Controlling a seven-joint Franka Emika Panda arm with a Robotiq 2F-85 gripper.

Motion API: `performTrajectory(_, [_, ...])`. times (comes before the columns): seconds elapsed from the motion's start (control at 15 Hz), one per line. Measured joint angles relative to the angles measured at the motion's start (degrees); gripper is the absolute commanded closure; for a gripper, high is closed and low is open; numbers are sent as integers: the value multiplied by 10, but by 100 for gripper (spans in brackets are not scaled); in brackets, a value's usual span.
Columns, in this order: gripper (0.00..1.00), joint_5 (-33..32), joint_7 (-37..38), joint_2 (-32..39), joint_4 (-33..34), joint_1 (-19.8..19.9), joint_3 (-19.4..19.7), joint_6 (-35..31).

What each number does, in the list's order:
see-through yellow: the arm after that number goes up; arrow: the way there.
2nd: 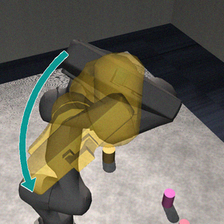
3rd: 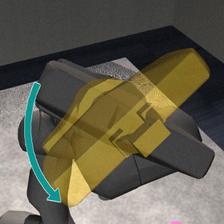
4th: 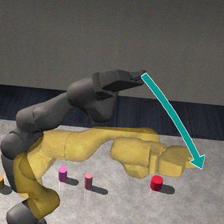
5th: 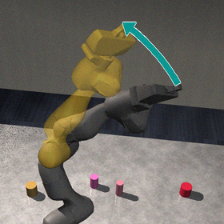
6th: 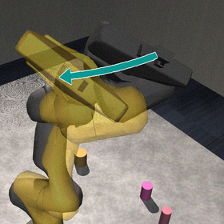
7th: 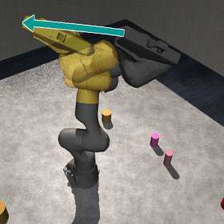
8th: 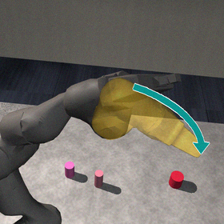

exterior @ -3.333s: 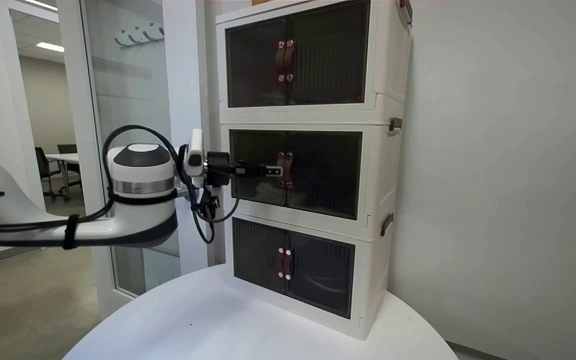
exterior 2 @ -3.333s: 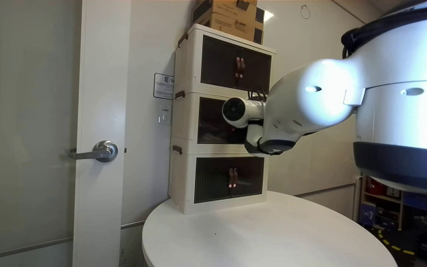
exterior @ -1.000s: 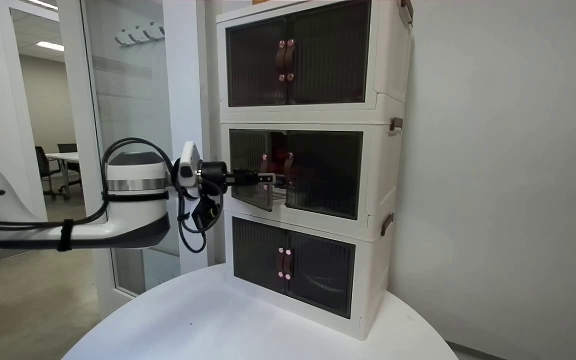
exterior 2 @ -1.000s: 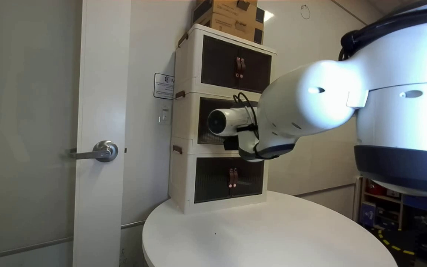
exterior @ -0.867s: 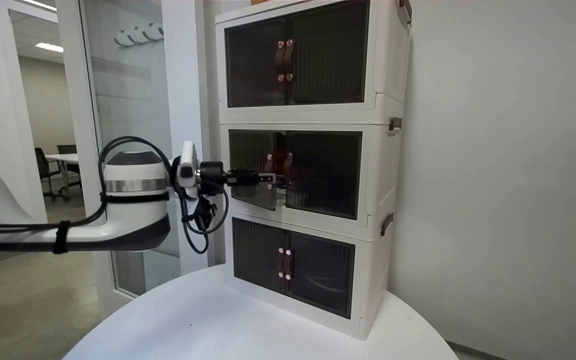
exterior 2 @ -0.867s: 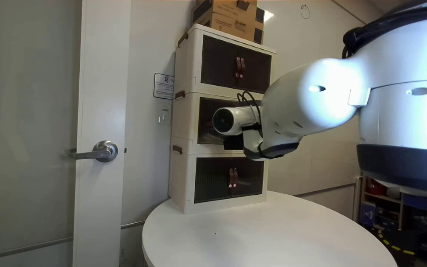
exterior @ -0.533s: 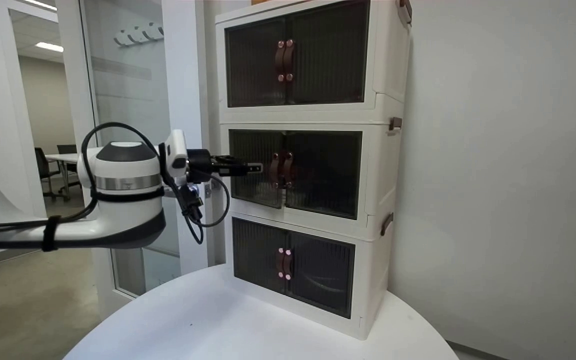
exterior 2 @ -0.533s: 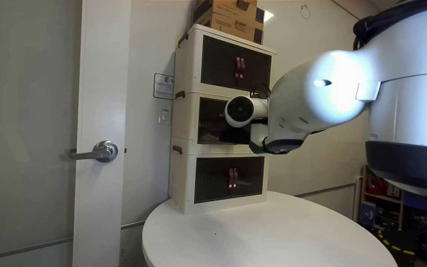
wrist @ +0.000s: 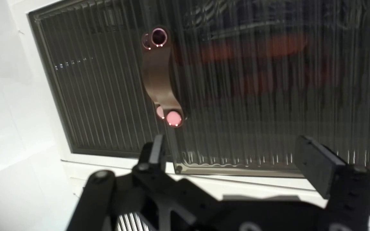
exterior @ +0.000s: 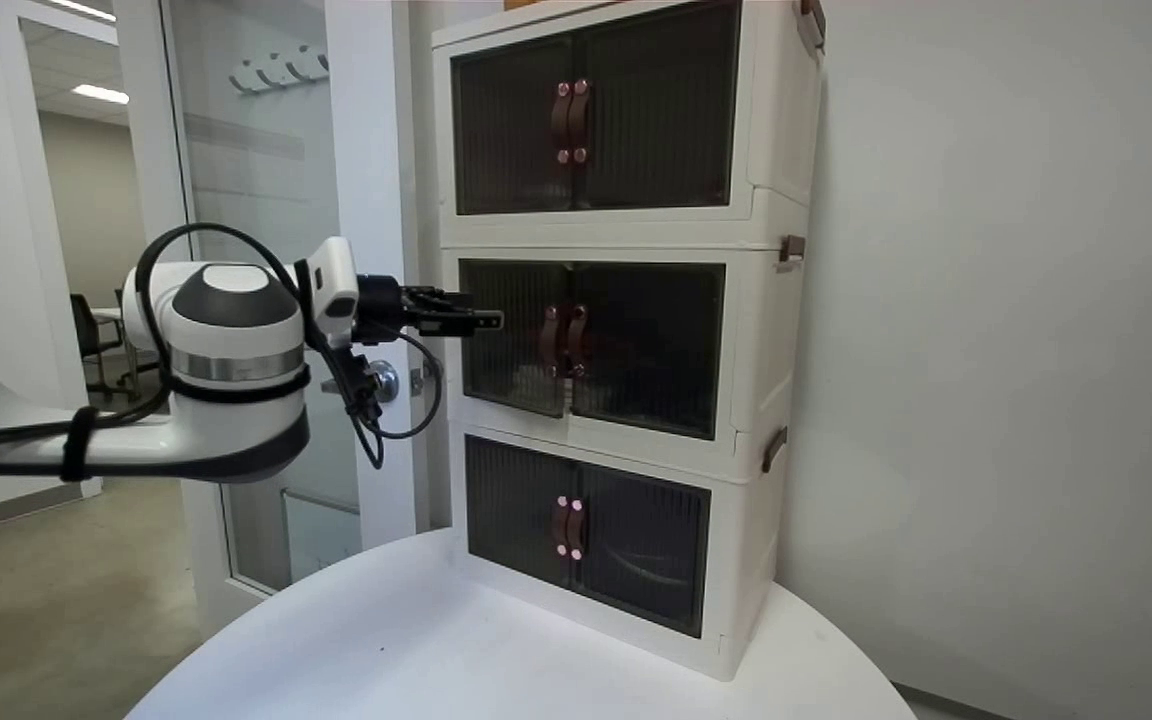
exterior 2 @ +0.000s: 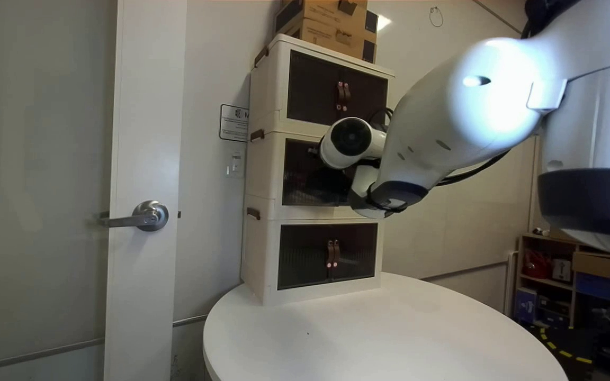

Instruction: Open the middle shelf compartment

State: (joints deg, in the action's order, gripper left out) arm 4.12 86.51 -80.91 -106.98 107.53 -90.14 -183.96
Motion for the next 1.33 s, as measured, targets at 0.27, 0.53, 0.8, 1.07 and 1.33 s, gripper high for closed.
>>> performTrajectory(0.27, [0,6,-38,66,-14,21,-23,-126])
performTrajectory(0.53, [0,-47,-43,173,-18,43,-61,-221])
performTrajectory(0.8, [0,-12,-74,255,-18,26,-80,-116])
performTrajectory(1.07, [0,66,-88,264,-13,-31,-35,68])
performTrajectory(1.33, [0,79,-73,258,7,-74,18,265])
